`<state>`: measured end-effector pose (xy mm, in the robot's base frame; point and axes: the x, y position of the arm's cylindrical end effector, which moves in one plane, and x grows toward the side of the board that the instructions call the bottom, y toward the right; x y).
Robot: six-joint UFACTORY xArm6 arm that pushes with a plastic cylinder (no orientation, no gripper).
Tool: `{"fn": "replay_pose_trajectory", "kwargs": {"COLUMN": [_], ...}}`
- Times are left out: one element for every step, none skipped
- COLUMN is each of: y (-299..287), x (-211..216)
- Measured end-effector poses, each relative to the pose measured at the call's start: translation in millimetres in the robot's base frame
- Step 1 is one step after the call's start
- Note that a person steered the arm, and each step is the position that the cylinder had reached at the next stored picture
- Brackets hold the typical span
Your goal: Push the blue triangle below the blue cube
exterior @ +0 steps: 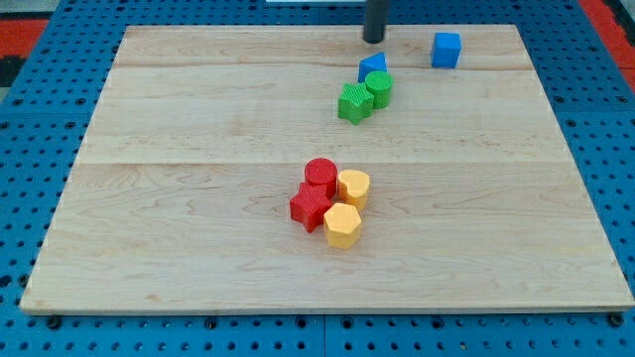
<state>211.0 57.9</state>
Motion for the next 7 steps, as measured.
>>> {"fn": "replay_pose_trajectory", "kwargs": {"y": [-2,-11,-12,-12,-12,-12,-6], "x": [8,48,57,66,82,83,83]}}
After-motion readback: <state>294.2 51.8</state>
